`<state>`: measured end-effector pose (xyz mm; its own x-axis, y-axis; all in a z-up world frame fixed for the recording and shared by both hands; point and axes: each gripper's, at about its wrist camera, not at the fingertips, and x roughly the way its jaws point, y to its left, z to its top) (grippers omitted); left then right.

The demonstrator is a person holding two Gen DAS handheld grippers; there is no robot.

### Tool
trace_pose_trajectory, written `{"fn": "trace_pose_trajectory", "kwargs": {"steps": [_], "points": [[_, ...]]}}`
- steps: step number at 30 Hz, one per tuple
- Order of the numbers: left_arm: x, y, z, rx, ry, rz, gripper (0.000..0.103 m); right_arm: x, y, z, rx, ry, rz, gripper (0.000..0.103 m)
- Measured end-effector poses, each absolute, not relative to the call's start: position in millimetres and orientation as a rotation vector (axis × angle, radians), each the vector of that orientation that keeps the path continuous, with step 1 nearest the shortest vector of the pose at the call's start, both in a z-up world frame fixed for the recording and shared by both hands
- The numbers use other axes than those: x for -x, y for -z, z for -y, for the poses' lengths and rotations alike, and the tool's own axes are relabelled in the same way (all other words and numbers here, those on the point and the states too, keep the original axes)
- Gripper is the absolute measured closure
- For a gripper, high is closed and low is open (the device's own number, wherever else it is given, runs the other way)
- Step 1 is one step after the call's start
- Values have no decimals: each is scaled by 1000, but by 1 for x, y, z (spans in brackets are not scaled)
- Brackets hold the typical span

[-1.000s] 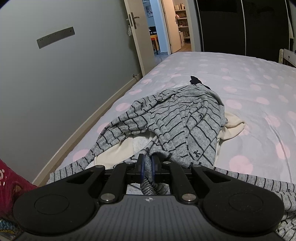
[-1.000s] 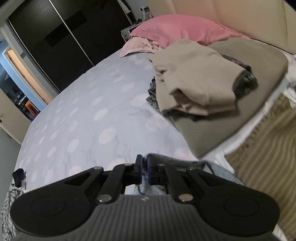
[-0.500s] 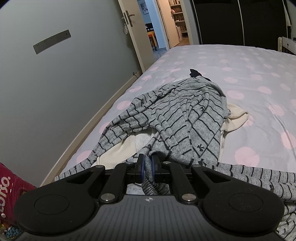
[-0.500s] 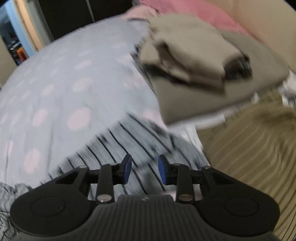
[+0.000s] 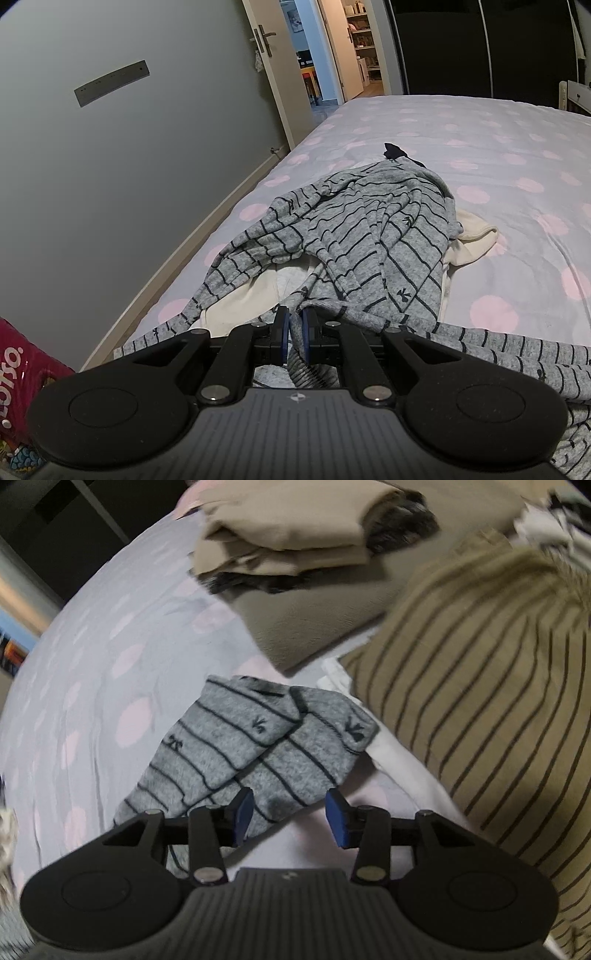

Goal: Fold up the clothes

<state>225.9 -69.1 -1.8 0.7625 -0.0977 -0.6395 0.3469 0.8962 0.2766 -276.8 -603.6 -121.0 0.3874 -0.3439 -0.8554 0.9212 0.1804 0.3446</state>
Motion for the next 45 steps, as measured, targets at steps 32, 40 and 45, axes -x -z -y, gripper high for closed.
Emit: {"fn": "trace_pose_trajectory", "kwargs": {"steps": [32, 40, 45], "points": [[-201, -51, 25, -160, 230, -503, 103, 342, -39, 537, -830, 1113, -32, 99], [-223, -23, 49, -293, 187, -572, 103, 292, 28, 584, -999, 1150, -299, 99], [-222, -29, 56, -262, 191, -542, 103, 269, 30, 587, -927, 1174, -287, 99]]}}
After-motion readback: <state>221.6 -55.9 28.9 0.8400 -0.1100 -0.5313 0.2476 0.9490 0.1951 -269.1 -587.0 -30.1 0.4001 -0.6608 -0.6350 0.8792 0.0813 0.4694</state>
